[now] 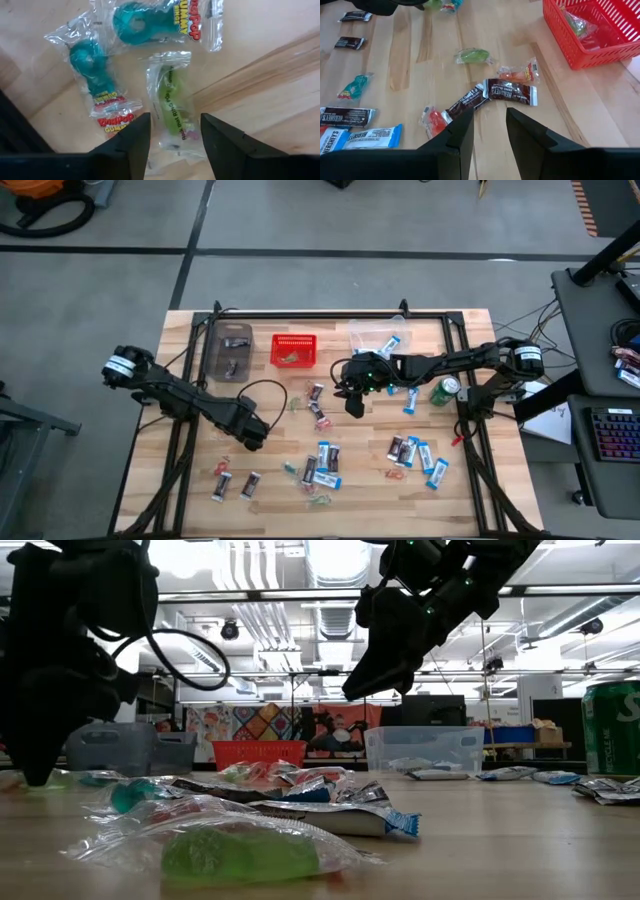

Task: Sort candy
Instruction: Put the green gummy into the red bin

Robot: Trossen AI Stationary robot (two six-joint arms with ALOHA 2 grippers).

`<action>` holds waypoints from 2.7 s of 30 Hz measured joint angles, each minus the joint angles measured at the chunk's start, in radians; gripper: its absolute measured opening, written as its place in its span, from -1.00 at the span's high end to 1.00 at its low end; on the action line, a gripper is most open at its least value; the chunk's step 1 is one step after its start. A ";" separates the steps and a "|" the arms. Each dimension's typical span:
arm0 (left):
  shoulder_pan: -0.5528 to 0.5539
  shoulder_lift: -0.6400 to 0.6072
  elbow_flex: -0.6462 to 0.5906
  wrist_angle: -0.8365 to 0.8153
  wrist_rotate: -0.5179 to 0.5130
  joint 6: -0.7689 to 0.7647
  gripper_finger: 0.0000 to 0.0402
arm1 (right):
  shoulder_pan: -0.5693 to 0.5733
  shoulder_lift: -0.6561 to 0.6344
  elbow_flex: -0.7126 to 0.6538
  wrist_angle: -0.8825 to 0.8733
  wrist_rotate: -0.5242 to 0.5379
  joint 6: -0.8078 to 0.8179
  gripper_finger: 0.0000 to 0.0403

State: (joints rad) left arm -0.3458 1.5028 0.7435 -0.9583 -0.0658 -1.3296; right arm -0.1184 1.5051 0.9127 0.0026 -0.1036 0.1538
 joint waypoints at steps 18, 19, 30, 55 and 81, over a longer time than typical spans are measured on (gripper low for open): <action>-0.010 -0.018 0.082 0.006 0.005 0.099 0.95 | 0.000 0.000 0.000 -0.009 0.000 0.000 0.52; -0.011 -0.024 0.101 0.006 0.001 0.121 0.96 | 0.000 0.000 0.000 -0.010 0.000 0.000 0.52; 0.013 -0.090 0.233 0.189 -0.326 0.475 1.00 | 0.003 0.000 0.000 -0.027 -0.003 0.000 0.49; 0.406 -0.093 0.223 0.439 -0.399 1.054 1.00 | 0.023 0.000 0.000 -0.055 -0.008 0.003 0.54; 0.768 -0.090 0.139 0.670 -0.180 1.294 1.00 | 0.038 0.000 0.000 -0.075 -0.008 0.022 0.57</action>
State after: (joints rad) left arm 0.4226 1.4124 0.8823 -0.2888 -0.2455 -0.0352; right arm -0.0803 1.5051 0.9127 -0.0728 -0.1117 0.1754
